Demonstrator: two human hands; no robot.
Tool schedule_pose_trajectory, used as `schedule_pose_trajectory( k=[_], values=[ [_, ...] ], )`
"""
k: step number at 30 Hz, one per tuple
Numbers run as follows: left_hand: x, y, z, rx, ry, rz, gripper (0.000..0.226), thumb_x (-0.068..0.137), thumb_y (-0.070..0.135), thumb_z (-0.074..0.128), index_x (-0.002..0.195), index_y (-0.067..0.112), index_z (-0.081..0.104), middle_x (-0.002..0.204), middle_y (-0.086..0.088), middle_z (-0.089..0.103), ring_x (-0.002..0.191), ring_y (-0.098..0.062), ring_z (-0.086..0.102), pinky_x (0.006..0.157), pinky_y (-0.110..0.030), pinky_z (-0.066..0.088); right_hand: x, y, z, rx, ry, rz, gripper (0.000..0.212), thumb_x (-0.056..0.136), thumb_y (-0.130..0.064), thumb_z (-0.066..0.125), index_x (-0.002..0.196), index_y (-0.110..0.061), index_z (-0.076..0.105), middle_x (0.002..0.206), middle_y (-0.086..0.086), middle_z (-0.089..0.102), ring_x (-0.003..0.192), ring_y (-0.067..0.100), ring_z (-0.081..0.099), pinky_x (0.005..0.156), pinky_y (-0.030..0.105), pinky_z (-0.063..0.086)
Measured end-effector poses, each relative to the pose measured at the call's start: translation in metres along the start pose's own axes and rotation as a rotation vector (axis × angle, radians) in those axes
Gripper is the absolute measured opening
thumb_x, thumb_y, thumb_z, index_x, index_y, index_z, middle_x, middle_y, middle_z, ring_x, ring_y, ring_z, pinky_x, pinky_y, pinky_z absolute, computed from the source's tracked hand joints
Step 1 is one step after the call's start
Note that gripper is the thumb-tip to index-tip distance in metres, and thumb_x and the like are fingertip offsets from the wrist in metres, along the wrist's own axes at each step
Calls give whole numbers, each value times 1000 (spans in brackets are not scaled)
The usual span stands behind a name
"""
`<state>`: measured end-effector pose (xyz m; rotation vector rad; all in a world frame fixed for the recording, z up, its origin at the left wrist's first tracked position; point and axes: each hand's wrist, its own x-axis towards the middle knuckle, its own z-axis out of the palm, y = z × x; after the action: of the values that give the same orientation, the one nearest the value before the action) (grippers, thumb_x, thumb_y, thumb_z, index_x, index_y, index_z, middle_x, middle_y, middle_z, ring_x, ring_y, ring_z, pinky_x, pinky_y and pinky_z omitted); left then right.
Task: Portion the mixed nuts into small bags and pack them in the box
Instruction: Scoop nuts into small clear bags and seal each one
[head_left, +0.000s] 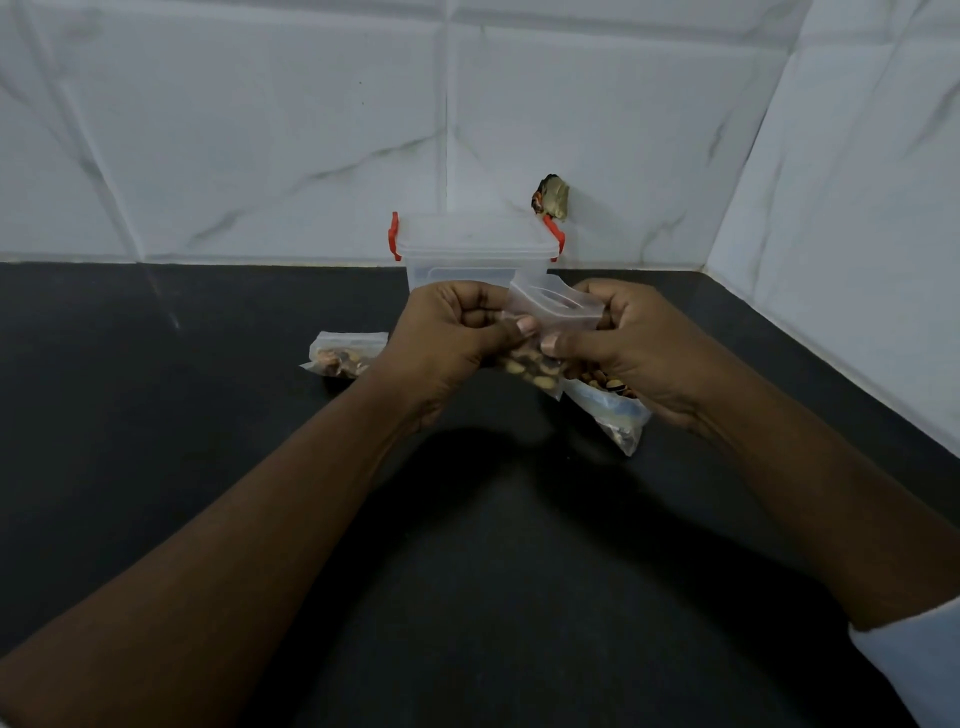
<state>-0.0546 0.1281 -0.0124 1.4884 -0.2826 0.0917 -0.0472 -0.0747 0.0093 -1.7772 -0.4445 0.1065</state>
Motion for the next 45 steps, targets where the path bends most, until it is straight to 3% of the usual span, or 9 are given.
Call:
schedule_pose_trajectory(
  k=[4,10,16,18,22,28,34,39,45],
  values=[
    [-1,0,2,-25,22,-37,13,88,1,73,101,1,73,96,-16,78,89,-28,77,80,-37,63,2,1,0,-7,65,-7,23,87,1,76,109,-5,74,90,12,78,70,18,68,65,30,57],
    [-2,1,4,-142,36,-109,7,91,4,70,97,1,72,92,-16,78,84,-22,76,72,-28,60,3,3,-1,10,136,-31,16,93,-6,73,108,-5,76,98,28,75,84,41,69,88,61,56],
    [-1,2,9,-204,40,-162,10,94,11,68,86,10,73,89,-9,77,84,-19,74,82,-36,61,4,5,-2,18,230,-34,19,99,-16,68,98,2,73,87,25,75,72,36,69,74,55,60],
    [-1,3,9,-204,38,-174,11,95,13,68,86,10,73,88,-7,77,82,-18,74,78,-34,61,5,4,-1,23,235,-29,21,100,-19,66,97,0,74,86,24,76,72,37,70,74,55,61],
    [-2,3,8,-170,46,-149,10,93,17,71,88,8,73,89,-11,77,83,-24,74,87,-45,58,4,4,2,25,222,-50,21,103,-19,63,93,-4,75,81,19,75,64,31,67,67,44,56],
    [-5,1,10,-155,77,-92,18,91,9,72,103,-3,72,94,-18,78,84,-26,76,75,-36,63,2,3,5,-18,173,-102,21,105,-17,58,96,-4,72,82,19,73,64,28,65,60,37,54],
    [-4,-3,11,-106,48,-54,18,94,8,70,106,-5,70,92,-18,77,79,-24,76,72,-33,62,3,7,3,-38,121,-185,21,93,-7,73,113,-4,69,102,11,79,96,28,76,86,37,62],
    [-4,0,14,-131,29,-83,14,99,11,62,101,0,71,90,-14,76,79,-22,74,73,-34,62,5,8,1,-8,179,-171,9,92,-5,73,102,-4,75,93,12,79,84,21,76,76,33,60],
    [1,-1,14,-168,61,-118,22,103,14,56,107,2,74,98,-14,77,85,-24,74,77,-38,62,7,10,4,16,254,-172,10,100,-11,65,102,-7,74,91,10,79,84,22,76,82,41,63]
  ],
)
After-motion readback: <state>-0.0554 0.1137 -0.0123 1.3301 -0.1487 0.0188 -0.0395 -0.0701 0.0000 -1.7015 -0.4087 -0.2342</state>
